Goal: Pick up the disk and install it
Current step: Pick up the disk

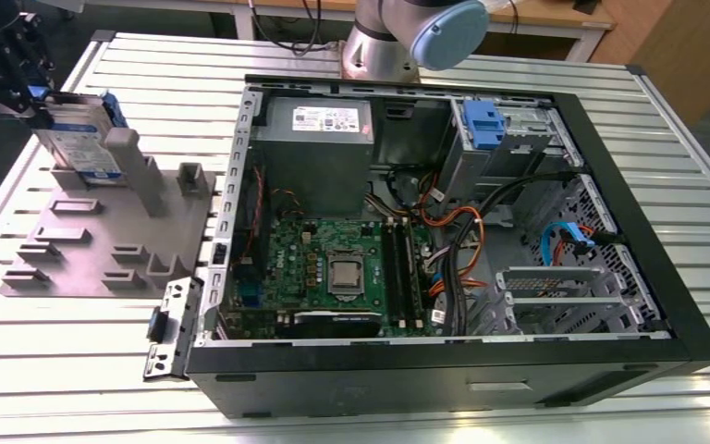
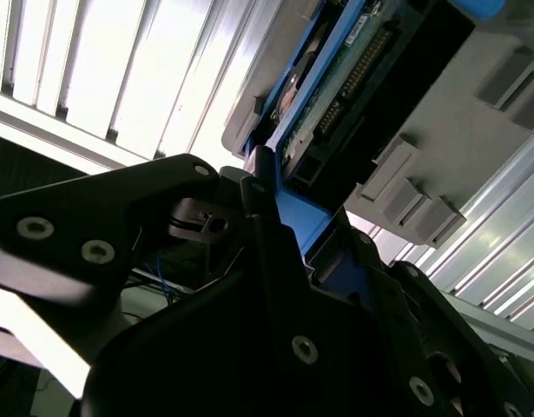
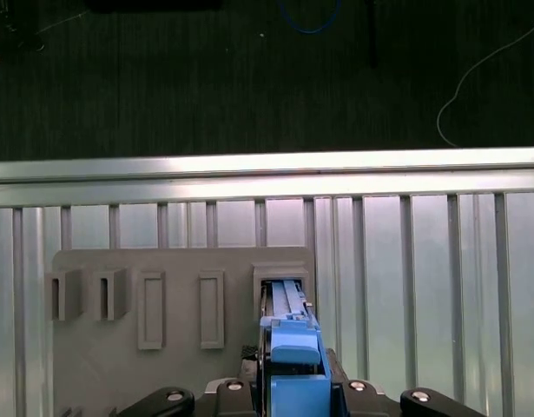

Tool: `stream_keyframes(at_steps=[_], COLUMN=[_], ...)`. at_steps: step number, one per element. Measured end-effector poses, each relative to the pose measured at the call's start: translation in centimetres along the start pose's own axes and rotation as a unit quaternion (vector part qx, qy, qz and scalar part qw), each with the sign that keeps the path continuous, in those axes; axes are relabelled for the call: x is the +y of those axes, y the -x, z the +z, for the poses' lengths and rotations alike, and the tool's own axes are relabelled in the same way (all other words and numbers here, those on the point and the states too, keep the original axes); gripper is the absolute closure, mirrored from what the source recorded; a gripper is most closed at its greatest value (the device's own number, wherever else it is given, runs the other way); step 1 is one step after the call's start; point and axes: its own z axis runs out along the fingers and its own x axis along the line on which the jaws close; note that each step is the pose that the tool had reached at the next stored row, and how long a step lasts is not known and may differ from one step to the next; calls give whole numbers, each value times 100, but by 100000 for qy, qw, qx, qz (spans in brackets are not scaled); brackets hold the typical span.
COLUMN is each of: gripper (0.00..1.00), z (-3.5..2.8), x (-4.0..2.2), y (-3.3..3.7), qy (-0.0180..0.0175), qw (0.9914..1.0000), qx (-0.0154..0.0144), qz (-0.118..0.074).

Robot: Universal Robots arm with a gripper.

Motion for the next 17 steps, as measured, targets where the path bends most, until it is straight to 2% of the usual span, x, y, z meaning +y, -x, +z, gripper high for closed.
stream_keyframes(at_steps=[1, 2, 17], gripper=[63, 63, 63], z=[-8, -96, -134], x=[0, 0, 0], y=[0, 2, 3], qy=[9, 3, 5], qw=[100000, 100000, 100000], qx=[1, 0, -1], qz=[-1, 0, 1])
